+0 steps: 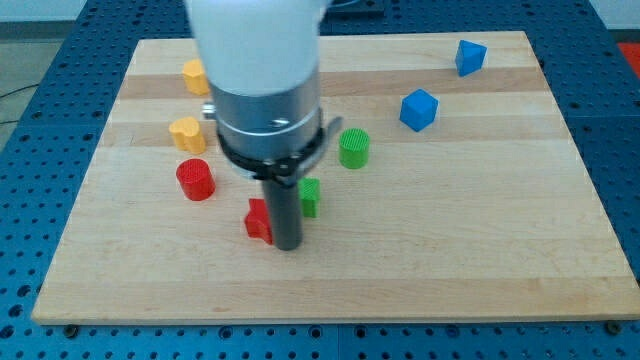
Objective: Touch the bottom of the triangle
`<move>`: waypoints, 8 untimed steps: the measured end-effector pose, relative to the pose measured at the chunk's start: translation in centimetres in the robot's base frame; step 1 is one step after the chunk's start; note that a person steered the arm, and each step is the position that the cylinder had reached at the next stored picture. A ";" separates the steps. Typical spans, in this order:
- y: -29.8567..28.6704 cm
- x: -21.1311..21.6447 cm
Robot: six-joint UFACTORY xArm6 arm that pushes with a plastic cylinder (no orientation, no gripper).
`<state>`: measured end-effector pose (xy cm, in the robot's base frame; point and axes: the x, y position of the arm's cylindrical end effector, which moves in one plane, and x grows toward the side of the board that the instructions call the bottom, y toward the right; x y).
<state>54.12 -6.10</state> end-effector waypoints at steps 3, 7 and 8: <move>6.6 -1.4; 20.9 -19.2; 23.0 -21.9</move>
<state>32.20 16.94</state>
